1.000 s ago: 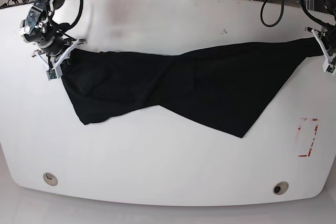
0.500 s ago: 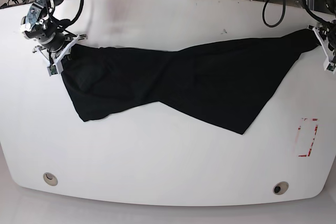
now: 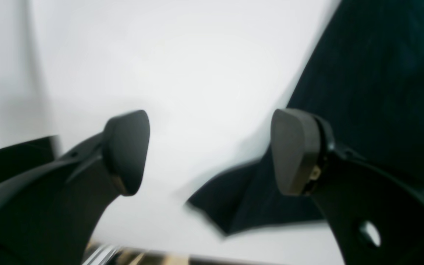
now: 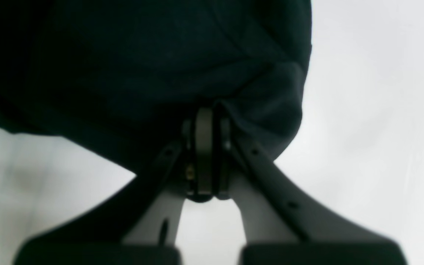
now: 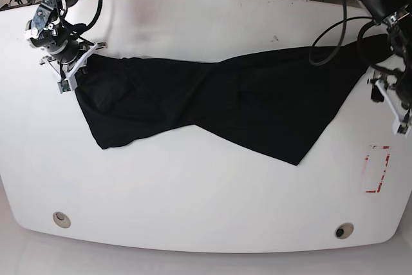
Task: Fold the T-shirt properly
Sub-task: 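Release the shirt with the left gripper and regrasp it nearer the middle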
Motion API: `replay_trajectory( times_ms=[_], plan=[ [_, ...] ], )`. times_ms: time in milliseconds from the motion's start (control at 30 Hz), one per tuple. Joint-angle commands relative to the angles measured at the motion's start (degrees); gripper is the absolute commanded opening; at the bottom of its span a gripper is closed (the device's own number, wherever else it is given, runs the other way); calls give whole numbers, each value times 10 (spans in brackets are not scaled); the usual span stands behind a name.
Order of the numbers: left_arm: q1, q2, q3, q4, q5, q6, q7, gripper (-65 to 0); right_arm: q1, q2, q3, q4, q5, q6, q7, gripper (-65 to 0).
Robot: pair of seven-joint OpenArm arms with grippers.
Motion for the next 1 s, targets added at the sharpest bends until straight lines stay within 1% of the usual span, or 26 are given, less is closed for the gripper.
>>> replay_trajectory(
  times_ms=[0,200,333,633,733,867,967],
  plan=[
    [-52,2,18,-40,16,0,-23,-167,6,9,3,13,9,-2,12,-650],
    [-116,25,57,-162,52,0,-110,-167,6,7,3,13,10,-3,12,-650],
    [-158,27,71,-249,69,0,-168,-167,7,-1,3,13,6,-3,13,-650],
    [-219,27,77,-424,72,0,-273,-167,9,-6,3,13,6,-3,13,-650],
    [-235,27,77,-476,72,0,-301,-168,14,-6,3,13,7,-3,13,-650],
    [-246,29,77,-519,71,0,-323,-169,14,-6,3,13,7,-3,13,-650],
    [-254,48,77,-541,73,0,-336,-171,14,-6,3,13,7,-4,13,-650]
  ],
)
